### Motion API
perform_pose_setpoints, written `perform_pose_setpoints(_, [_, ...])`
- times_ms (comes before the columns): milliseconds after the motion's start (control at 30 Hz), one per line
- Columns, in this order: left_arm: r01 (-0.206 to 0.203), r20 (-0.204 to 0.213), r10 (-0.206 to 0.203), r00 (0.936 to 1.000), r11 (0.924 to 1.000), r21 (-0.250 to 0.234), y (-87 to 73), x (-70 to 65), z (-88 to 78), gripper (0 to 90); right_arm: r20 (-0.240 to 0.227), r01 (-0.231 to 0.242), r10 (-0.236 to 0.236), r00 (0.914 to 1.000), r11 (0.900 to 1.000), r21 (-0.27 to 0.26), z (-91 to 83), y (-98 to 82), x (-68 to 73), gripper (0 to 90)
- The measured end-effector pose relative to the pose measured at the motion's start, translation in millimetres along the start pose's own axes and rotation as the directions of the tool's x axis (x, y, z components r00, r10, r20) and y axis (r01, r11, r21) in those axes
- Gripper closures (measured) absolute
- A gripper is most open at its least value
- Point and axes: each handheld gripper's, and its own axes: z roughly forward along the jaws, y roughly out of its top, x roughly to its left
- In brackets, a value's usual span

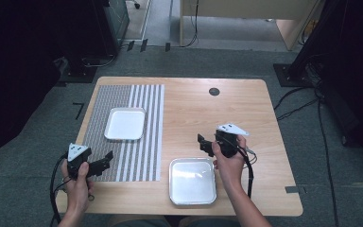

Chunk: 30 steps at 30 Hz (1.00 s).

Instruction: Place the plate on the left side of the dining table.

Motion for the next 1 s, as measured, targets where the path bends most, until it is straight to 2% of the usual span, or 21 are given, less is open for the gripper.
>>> perform_pose_setpoints(233, [-0.025, 0.013, 0.025, 0.9996, 0.9996, -0.013, -9.4, -5.0, -10.2, 12.5, 0.019, -0.011, 0.011, 0.9998, 1.0, 0.001, -16.8, -15.0, -17.3, 23.5])
perform_pose_setpoints(367, [-0.043, 0.012, 0.044, 0.999, 0.9988, -0.024, -14.0, -8.0, -15.9, 12.4, 0.043, -0.005, 0.005, 0.999, 1.0, 0.002, -26.4, -25.2, -27.8, 23.5])
perform_pose_setpoints(533, [-0.052, 0.012, 0.053, 0.9985, 0.9983, -0.024, -21.1, -8.0, -19.8, 12.4, 0.068, -0.02, 0.02, 0.9975, 1.0, -0.004, -38.9, -34.2, -42.8, 23.5])
perform_pose_setpoints(700, [-0.061, 0.011, 0.061, 0.998, 0.998, -0.018, -26.6, -5.4, -23.1, 12.0, 0.096, -0.024, 0.025, 0.9951, 1.0, -0.01, -50.7, -42.5, -56.8, 23.6])
perform_pose_setpoints(833, [-0.092, 0.011, 0.092, 0.9957, 0.9957, -0.006, -32.2, -2.8, -24.3, 11.1, 0.112, -0.019, 0.02, 0.9935, 1.0, -0.003, -59.3, -51.8, -68.6, 23.5])
perform_pose_setpoints(933, [-0.09, 0.004, 0.09, 0.996, 0.996, -0.005, -35.3, 1.8, -25.4, 10.4, 0.13, -0.03, 0.03, 0.991, 1.0, -0.001, -66.2, -58.7, -79.1, 23.6])
perform_pose_setpoints(1000, [-0.084, -0.015, 0.084, 0.9963, 0.9964, -0.012, -36.6, 5.2, -26.5, 10.3, 0.142, -0.039, 0.039, 0.9891, 0.999, -0.003, -70.4, -62.6, -85.7, 23.6])
